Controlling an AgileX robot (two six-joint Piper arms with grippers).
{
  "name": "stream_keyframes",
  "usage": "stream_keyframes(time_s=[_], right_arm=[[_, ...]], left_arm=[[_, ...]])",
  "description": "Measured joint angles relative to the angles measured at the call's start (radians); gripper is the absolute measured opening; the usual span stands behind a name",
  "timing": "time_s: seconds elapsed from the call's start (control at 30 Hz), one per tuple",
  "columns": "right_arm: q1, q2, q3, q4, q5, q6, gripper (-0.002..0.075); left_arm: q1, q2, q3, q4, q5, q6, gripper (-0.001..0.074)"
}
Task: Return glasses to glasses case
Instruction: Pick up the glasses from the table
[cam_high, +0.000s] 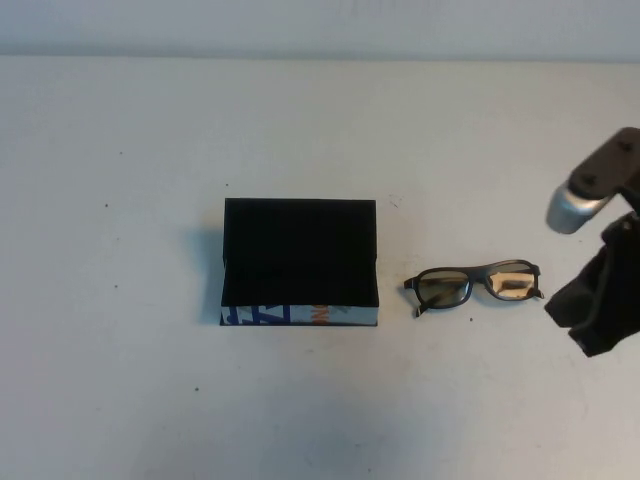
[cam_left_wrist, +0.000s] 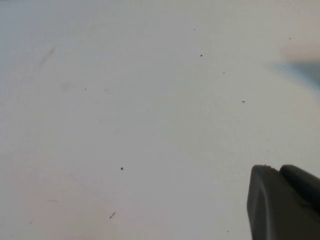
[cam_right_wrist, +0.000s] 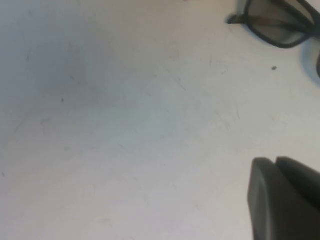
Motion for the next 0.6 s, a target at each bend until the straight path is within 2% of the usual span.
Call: stream_keyframes(time_s=[0.2,0.3,0.4,0.6], right_arm=[[0.077,0.204,-0.145,-0.067,0.049,-0.189,-0.0005],[0.085,0.288,-0.198,-0.097,0.054,-0.33,0.0031],[0.087,0.354,-0.246,-0.169,0.053,-0.444,0.0117],[0.087,0.452,-0.306,-0.211,-0.04,-0.506,0.0368]], left_arm=[[0.0,0.0,0.0,0.0,0.0,0.0,-0.0001],[0.0,0.0,0.0,0.0,0.0,0.0,-0.0001],[0.0,0.0,0.0,0.0,0.0,0.0,-0.0001],[0.0,0.0,0.0,0.0,0.0,0.0,-0.0001]])
